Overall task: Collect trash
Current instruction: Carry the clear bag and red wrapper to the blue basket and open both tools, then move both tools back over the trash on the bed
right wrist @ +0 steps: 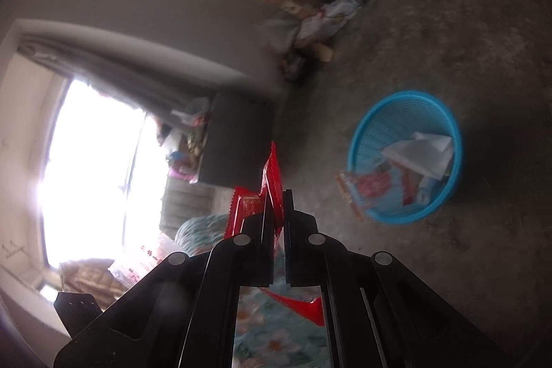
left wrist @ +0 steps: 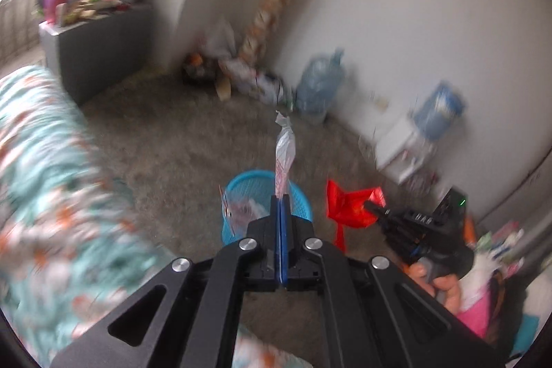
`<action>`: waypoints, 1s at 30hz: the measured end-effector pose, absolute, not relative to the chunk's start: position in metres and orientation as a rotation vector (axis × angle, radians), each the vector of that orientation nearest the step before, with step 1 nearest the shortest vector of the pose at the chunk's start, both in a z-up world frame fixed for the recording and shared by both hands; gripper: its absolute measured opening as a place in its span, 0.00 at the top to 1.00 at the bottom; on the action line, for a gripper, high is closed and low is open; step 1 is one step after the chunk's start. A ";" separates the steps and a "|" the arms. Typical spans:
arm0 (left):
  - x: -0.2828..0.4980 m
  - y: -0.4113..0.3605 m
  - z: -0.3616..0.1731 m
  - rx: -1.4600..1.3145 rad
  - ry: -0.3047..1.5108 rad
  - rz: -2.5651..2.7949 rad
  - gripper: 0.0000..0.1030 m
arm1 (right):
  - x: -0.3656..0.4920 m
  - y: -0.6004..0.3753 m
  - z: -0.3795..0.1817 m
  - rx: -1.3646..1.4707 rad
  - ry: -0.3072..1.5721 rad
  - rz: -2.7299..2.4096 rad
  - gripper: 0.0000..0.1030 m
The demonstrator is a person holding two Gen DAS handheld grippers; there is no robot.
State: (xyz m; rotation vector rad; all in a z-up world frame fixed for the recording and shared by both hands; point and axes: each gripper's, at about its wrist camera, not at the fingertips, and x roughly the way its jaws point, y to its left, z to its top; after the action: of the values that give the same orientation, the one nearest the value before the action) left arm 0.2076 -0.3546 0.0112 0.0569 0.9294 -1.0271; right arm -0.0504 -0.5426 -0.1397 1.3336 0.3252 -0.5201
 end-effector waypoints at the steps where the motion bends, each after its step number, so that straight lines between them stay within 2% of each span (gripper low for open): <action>1: 0.210 -0.369 0.004 0.087 0.947 -1.029 1.00 | -0.049 -0.547 -0.145 1.345 0.325 -0.537 0.97; 12: 0.235 -0.538 -0.108 0.370 1.142 -1.077 1.00 | -0.041 -0.610 -0.242 1.441 0.395 -0.724 0.93; 14: 0.237 -0.559 -0.127 0.412 1.175 -1.086 0.99 | -0.037 -0.619 -0.259 1.457 0.425 -0.742 0.84; 15: 0.237 -0.570 -0.138 0.433 1.202 -1.087 0.99 | -0.034 -0.623 -0.267 1.462 0.450 -0.749 0.75; 16: 0.237 -0.575 -0.145 0.448 1.220 -1.083 0.96 | -0.030 -0.628 -0.279 1.467 0.495 -0.773 0.63; 17: 0.236 -0.581 -0.153 0.470 1.242 -1.076 0.93 | -0.028 -0.630 -0.286 1.473 0.531 -0.790 0.59; 19: 0.236 -0.587 -0.161 0.489 1.258 -1.067 0.81 | -0.028 -0.630 -0.305 1.526 0.620 -0.809 0.54; 20: 0.235 -0.587 -0.162 0.486 1.257 -1.067 0.79 | -0.030 -0.629 -0.309 1.552 0.642 -0.816 0.54; 22: 0.232 -0.582 -0.156 0.468 1.263 -1.084 0.64 | -0.039 -0.622 -0.307 1.561 0.636 -0.829 0.47; 24: 0.232 -0.578 -0.148 0.450 1.257 -1.095 0.56 | -0.046 -0.617 -0.298 1.533 0.623 -0.844 0.41; 30: 0.235 -0.543 -0.088 0.354 1.170 -1.115 0.48 | -0.059 -0.604 -0.260 1.477 0.571 -0.885 0.39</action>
State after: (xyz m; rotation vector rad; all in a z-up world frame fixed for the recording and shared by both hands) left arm 0.2345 -0.5430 -0.0883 0.3537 1.1698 -1.1151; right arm -0.0587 -0.6041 -0.2597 1.4770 0.5709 -0.8854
